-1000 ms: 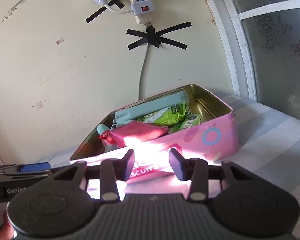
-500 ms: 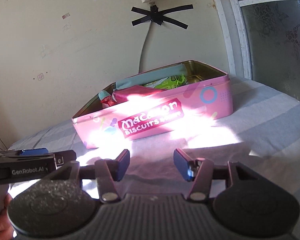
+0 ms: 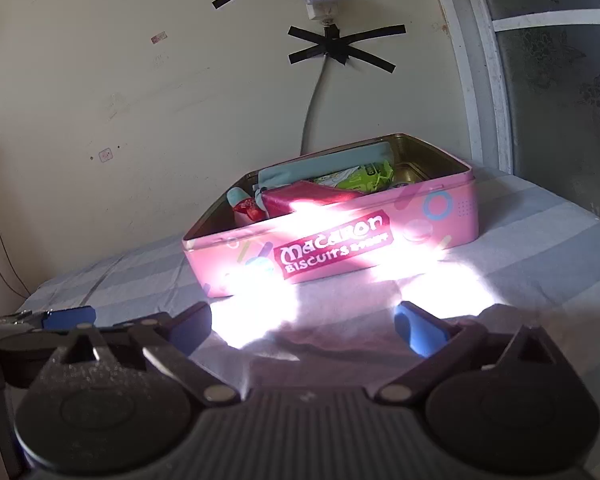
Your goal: Organize objects
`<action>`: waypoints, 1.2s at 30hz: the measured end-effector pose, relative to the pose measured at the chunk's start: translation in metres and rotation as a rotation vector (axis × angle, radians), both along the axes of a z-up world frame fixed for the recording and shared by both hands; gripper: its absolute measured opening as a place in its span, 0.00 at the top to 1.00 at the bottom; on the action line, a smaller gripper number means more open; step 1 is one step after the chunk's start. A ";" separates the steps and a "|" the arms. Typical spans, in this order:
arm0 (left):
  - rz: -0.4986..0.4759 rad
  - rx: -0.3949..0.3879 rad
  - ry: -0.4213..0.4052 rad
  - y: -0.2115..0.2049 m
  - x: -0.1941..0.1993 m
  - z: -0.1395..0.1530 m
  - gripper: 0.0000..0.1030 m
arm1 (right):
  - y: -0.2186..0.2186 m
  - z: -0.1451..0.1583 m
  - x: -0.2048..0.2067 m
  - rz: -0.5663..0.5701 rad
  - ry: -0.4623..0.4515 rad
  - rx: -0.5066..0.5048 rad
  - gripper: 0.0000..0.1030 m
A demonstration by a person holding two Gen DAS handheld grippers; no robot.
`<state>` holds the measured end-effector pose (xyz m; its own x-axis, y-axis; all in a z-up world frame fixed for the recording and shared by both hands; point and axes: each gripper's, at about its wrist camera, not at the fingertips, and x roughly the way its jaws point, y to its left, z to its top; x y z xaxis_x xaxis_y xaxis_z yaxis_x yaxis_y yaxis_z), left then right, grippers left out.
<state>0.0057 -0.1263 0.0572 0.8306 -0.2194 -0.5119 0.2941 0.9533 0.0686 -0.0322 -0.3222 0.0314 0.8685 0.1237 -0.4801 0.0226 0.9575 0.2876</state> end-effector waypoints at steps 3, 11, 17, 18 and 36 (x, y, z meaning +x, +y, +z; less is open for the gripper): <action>0.012 0.003 0.003 0.002 -0.001 0.001 0.00 | 0.004 0.002 0.000 0.015 0.015 0.003 0.00; 0.012 -0.003 -0.005 0.006 -0.004 0.005 0.00 | 0.008 0.005 0.001 0.026 0.030 0.006 0.00; 0.003 -0.003 -0.003 0.006 -0.007 0.007 0.00 | 0.009 0.005 0.002 0.025 0.034 0.011 0.00; 0.000 -0.008 0.000 0.007 -0.007 0.007 0.00 | 0.008 0.005 0.002 0.025 0.034 0.012 0.00; 0.014 -0.029 0.017 0.008 -0.009 0.012 0.00 | 0.002 -0.001 0.007 0.010 0.042 0.044 0.00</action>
